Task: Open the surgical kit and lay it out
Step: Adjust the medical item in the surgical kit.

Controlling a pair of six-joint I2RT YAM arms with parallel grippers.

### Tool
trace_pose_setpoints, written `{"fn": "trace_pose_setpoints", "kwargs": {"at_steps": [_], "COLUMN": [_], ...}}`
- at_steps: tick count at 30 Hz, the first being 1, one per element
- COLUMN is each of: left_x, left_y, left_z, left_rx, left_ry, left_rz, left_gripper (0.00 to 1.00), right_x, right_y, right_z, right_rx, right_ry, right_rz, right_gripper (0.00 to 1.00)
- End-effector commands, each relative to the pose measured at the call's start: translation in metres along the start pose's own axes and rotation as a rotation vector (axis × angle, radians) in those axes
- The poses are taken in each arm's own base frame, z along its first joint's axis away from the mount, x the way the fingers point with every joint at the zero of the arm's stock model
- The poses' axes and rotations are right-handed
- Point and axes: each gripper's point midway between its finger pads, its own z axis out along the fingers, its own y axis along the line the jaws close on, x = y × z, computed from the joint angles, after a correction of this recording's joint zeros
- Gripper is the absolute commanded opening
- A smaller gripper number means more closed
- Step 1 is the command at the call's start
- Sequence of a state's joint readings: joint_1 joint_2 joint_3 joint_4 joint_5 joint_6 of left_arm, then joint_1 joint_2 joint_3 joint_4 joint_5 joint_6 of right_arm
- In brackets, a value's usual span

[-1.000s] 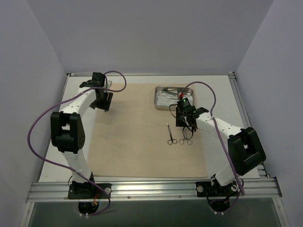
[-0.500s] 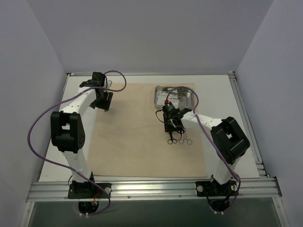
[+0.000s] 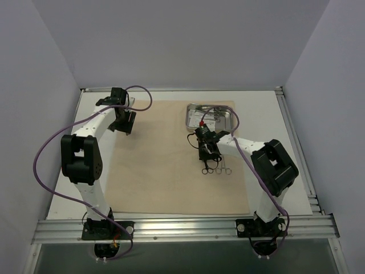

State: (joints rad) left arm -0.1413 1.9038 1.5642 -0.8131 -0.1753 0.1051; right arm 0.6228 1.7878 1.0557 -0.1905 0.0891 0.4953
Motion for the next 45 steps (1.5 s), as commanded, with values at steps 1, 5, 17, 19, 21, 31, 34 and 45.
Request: {"fn": "trace_pose_setpoints", "kwargs": {"at_steps": [1,5,17,19,21,31,34,45], "left_x": [-0.013,-0.013,-0.012,-0.011,-0.011,-0.011,-0.012,-0.027], "left_y": [0.005,0.006,0.005,0.005,0.005,0.005,0.005,0.004], "left_z": [-0.012,-0.013,-0.011,-0.010,-0.011,-0.010,-0.010,-0.023], "left_rx": [-0.002,-0.004,-0.002,-0.002,-0.002,-0.003,-0.003,0.038], "left_ry": [-0.066,-0.067,-0.066,-0.063,-0.063,-0.061,-0.061,-0.108], "left_rz": [-0.021,-0.021,-0.015,-0.014,-0.013,-0.014,-0.014,-0.020], "left_gripper": [0.73,0.73,0.73,0.73,0.73,0.73,0.73,0.73], "right_x": [0.005,0.005,0.004,0.003,0.003,-0.013,-0.026,-0.164], "right_y": [-0.002,-0.005,-0.010,-0.013,-0.015,-0.011,-0.009,0.000], "right_z": [0.002,0.000,-0.005,-0.005,-0.005,-0.016,-0.028,-0.123], "right_rx": [0.020,0.037,0.057,0.069,0.078,0.050,0.036,-0.143], "right_ry": [0.024,0.028,0.018,0.018,0.020,-0.020,-0.050,-0.331], "right_rz": [0.034,0.065,0.123,0.117,0.108,0.072,0.062,-0.086], "right_gripper": [0.20,0.15,0.09,0.09,0.09,0.16,0.21,0.45]}}
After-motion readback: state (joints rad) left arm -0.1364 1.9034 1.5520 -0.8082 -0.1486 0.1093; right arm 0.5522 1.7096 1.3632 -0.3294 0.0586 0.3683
